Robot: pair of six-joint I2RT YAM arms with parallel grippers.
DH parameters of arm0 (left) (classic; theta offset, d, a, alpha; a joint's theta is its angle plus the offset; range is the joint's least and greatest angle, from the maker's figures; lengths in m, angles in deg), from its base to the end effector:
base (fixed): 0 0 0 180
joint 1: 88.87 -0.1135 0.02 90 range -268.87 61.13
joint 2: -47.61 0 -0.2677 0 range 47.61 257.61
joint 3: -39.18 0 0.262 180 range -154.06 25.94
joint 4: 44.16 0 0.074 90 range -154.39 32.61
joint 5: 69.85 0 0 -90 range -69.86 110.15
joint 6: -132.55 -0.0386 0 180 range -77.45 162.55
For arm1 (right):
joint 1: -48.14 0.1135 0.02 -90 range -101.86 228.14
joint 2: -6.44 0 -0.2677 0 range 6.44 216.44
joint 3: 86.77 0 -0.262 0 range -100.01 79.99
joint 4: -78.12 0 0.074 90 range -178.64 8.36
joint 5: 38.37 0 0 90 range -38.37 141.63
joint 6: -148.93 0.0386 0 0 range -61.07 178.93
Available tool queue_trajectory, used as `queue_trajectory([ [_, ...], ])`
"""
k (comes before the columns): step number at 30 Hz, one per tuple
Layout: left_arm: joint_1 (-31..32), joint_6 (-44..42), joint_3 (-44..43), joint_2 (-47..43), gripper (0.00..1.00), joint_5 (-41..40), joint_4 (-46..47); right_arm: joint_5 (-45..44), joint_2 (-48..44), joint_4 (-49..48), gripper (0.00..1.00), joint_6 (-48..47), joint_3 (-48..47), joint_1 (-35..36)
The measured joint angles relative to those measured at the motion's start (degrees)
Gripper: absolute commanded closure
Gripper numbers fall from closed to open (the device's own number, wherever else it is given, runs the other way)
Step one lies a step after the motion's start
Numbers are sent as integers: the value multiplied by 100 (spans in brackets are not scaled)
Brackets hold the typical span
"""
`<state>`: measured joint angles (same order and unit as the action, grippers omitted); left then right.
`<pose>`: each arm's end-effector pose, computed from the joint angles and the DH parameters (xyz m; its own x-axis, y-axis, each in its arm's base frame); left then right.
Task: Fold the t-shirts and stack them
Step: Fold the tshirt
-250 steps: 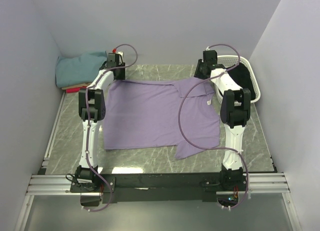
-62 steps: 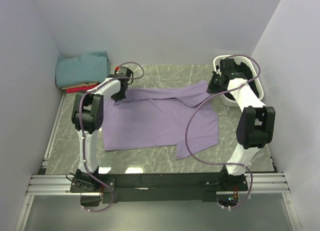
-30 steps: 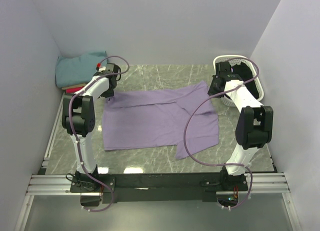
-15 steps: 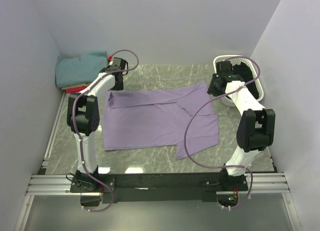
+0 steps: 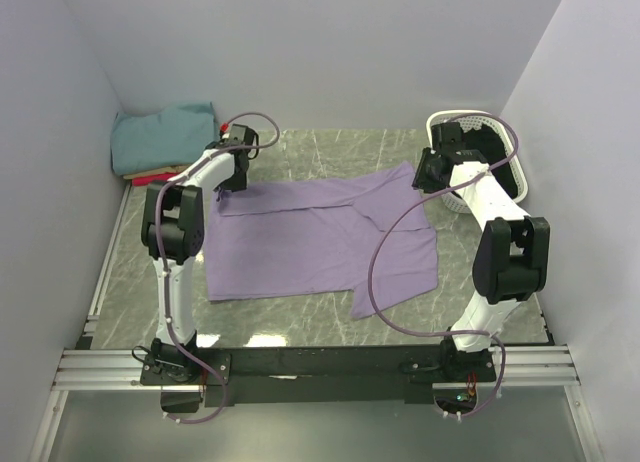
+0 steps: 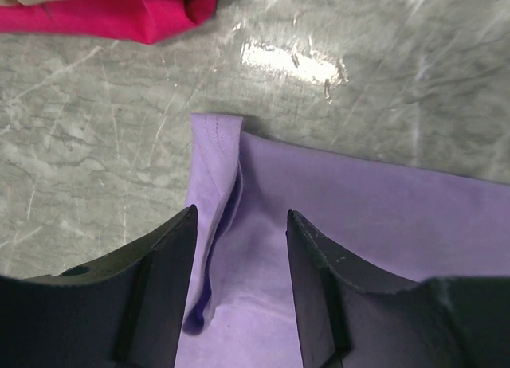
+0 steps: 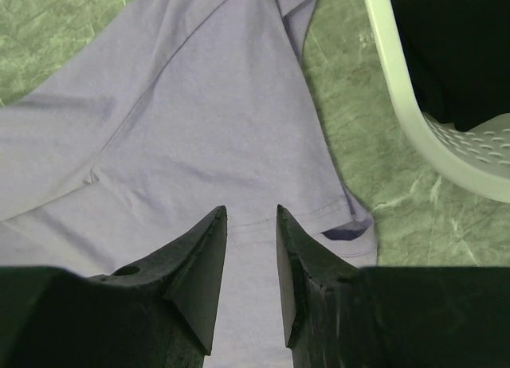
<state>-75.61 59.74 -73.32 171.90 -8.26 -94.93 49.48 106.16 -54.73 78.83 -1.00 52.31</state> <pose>0.4685 -0.0915 0.1853 -0.8218 -0.0734 -0.5650 -0.2664 0.9261 0.2672 0.3934 0.0272 0.2628 -0.7624 0.2855 -0.5807 0.2229 0.9584 0.1785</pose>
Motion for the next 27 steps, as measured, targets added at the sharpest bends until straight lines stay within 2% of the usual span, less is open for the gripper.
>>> queue_trajectory([
  [10,0,-66,-15,221,50,-400,0,127,57,-4,61,-9,0,0],
  [12,-7,-98,-24,221,56,-474,2,144,96,-2,61,-9,0,0],
  [13,-15,-105,-33,223,60,-496,2,155,111,-2,61,-9,0,0],
  [16,-46,-94,-42,223,94,-540,7,175,142,-2,61,-9,0,0],
  [17,-61,-122,-44,223,99,-538,11,175,144,0,61,-9,0,2],
  [22,-175,-103,-72,251,99,-505,28,177,146,-2,61,-13,0,7],
  [27,-404,44,127,162,99,-105,302,177,170,-2,61,-31,-2,9],
])
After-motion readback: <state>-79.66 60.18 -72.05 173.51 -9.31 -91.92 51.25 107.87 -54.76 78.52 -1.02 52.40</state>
